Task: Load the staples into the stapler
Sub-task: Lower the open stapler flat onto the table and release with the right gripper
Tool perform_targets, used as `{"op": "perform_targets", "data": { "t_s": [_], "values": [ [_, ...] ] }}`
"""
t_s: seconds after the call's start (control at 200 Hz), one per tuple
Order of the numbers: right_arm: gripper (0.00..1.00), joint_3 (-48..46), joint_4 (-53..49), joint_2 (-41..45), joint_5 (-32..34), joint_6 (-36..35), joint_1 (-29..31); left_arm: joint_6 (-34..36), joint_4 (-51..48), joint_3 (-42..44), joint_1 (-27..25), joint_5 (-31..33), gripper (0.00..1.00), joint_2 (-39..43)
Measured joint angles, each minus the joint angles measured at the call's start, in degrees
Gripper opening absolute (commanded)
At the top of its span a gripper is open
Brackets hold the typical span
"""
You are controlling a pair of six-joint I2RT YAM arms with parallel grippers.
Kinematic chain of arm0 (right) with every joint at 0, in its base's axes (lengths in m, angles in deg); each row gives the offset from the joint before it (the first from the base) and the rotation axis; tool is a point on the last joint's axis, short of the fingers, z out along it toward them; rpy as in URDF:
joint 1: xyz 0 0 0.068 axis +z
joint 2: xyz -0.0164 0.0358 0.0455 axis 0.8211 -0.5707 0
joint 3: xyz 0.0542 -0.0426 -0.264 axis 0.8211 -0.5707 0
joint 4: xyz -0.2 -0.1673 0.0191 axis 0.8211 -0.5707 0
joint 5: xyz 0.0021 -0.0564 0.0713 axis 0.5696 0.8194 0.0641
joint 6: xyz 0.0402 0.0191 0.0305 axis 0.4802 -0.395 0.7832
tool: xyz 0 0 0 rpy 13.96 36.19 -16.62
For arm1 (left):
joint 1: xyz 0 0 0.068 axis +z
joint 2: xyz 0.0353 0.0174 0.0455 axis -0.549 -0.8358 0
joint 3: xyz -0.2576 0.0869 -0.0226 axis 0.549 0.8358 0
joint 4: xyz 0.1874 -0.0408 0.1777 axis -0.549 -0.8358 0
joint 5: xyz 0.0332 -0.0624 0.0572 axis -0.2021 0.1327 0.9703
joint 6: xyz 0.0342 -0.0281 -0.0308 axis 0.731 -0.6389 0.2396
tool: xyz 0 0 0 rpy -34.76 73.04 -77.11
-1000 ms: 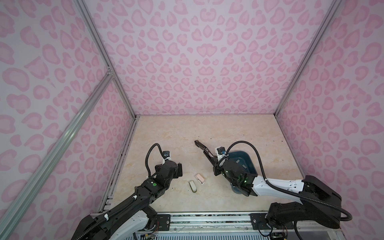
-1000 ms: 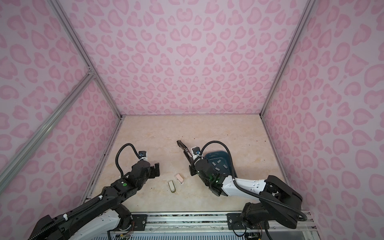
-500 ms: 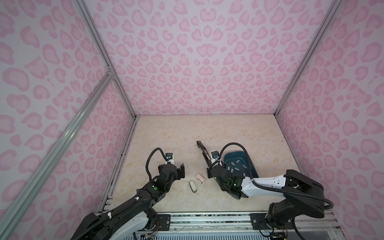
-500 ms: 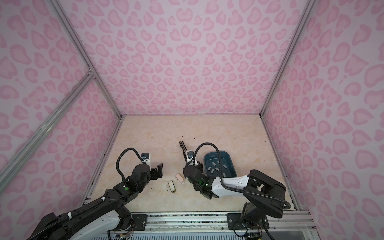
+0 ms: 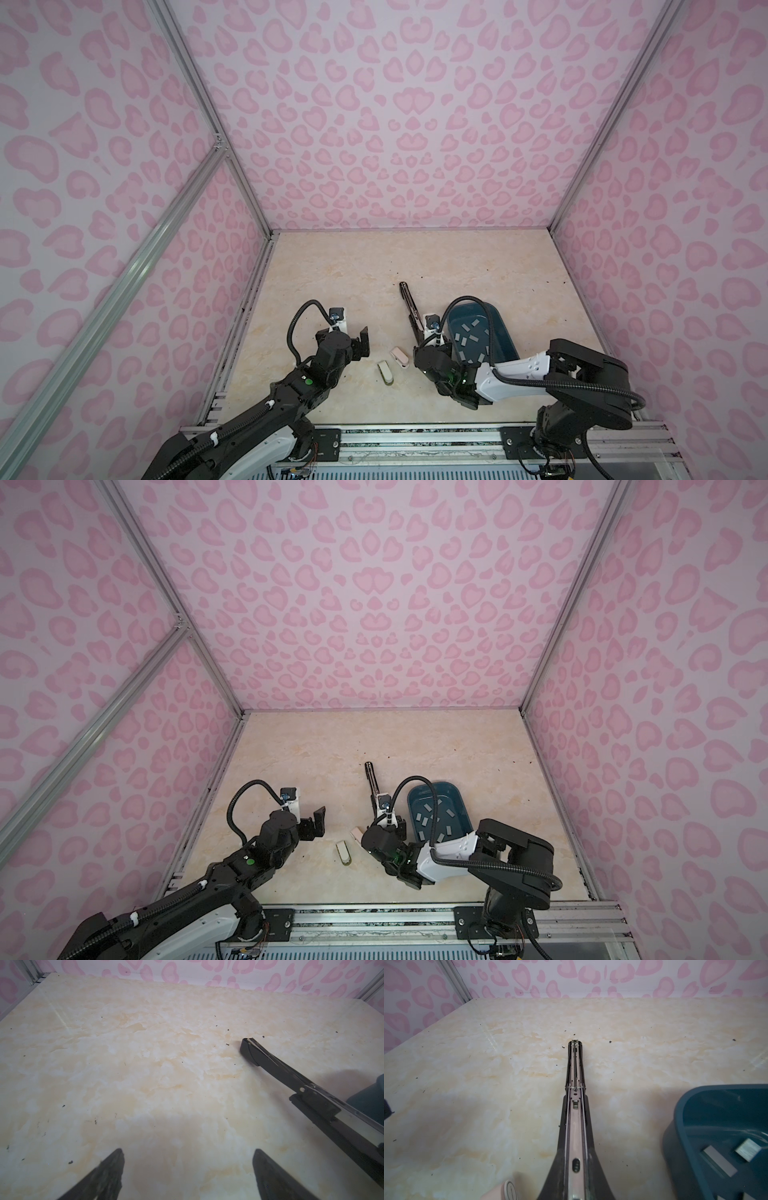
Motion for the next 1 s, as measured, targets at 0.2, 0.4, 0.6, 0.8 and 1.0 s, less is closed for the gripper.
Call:
{"op": "perform_targets", "data": {
  "t_s": [0.2, 0.4, 0.6, 0.8, 1.0],
  "values": [
    [0.09, -0.6, 0.4, -2.9, 1.2, 1.8, 0.7, 0.0, 0.4, 0.6, -0.2, 0.4, 0.97, 1.7],
    [0.22, -2.6, 1.7, -3.1, 2.8, 2.7, 1.6, 0.0, 0.4, 1.7, -0.4, 0.4, 0.97, 3.8],
    [0.34, -3.7, 3.3, -3.1, 4.1, 2.7, 2.1, 0.0, 0.4, 2.9, -0.5, 1.3, 0.97, 6.4],
    [0.35, -3.8, 3.1, -0.7, 4.6, 1.6, 2.5, 0.0, 1.0, 5.1, -0.6, 1.6, 0.97, 11.2],
    [0.37, -3.9, 0.4, 7.6, 5.8, 0.1, 4.4, 0.0, 2.2, 5.6, -0.6, 1.6, 0.97, 11.8]
  ]
}}
